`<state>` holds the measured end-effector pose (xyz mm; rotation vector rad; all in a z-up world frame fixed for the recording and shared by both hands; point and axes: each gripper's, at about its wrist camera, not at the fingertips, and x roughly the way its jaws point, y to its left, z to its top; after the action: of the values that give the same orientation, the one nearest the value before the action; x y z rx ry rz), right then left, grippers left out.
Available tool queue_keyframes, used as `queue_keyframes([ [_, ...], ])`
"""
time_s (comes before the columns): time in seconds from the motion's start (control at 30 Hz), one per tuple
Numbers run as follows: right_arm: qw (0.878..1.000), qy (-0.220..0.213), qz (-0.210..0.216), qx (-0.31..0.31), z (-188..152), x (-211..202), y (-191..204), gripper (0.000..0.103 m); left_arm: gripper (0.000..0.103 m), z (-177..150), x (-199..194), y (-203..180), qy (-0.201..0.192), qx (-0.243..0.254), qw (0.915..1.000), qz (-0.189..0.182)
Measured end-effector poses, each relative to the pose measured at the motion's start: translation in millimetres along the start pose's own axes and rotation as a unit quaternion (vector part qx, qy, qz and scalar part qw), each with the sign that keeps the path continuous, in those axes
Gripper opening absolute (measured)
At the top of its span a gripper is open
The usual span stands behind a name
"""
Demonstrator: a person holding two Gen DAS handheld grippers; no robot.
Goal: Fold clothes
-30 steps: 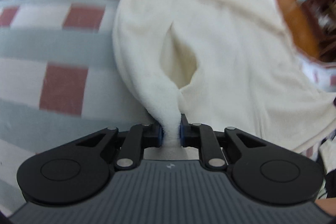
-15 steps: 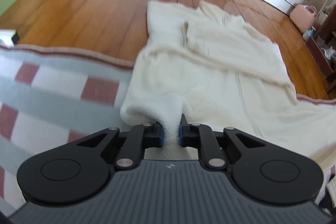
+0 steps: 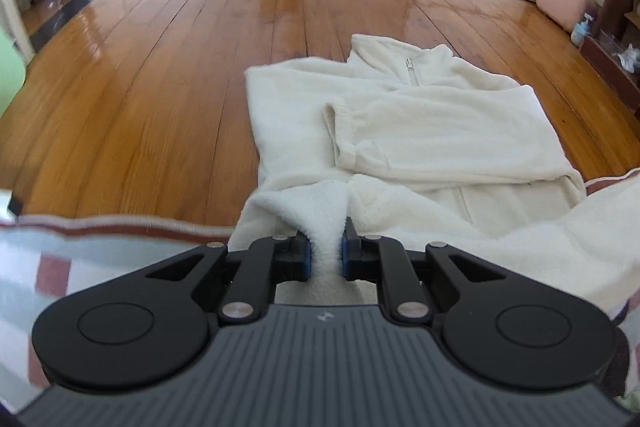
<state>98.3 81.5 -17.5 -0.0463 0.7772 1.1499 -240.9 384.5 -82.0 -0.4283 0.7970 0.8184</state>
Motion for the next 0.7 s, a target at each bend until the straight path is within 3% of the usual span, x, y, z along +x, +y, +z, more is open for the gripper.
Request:
queue_keyframes([
  [0.27,0.999,-0.011,-0.023,-0.040,51,42,8,0.012,0.012,65,37,20,-0.011,-0.011,0.9984,-0.054],
  [0.43,0.996,-0.031,-0.044,-0.076,131,100,14,0.012,0.013,141,81,31,-0.041,-0.046,0.9972,-0.042],
  [0.47,0.995,-0.039,-0.052,-0.075,149,114,13,0.016,0.018,155,93,32,-0.046,-0.054,0.9968,-0.037],
  [0.5,0.995,-0.042,-0.061,-0.063,165,133,8,0.030,0.022,167,112,33,-0.045,-0.058,0.9969,-0.030],
  [0.53,0.995,-0.036,-0.077,-0.049,174,155,2,0.042,0.044,177,131,33,-0.041,-0.058,0.9972,-0.023],
  [0.57,0.993,-0.024,-0.111,-0.041,175,175,-4,0.058,0.049,182,149,35,-0.032,-0.052,0.9980,-0.014],
  [0.6,0.989,-0.012,-0.145,-0.033,176,195,-11,0.058,0.047,181,157,39,-0.040,-0.053,0.9978,-0.008],
  [0.67,0.980,0.009,-0.196,-0.018,166,219,-23,0.058,0.054,166,152,54,-0.075,-0.080,0.9931,-0.042],
  [0.7,0.980,0.013,-0.199,-0.004,154,220,-30,0.058,0.058,152,146,61,-0.082,-0.100,0.9894,-0.065],
])
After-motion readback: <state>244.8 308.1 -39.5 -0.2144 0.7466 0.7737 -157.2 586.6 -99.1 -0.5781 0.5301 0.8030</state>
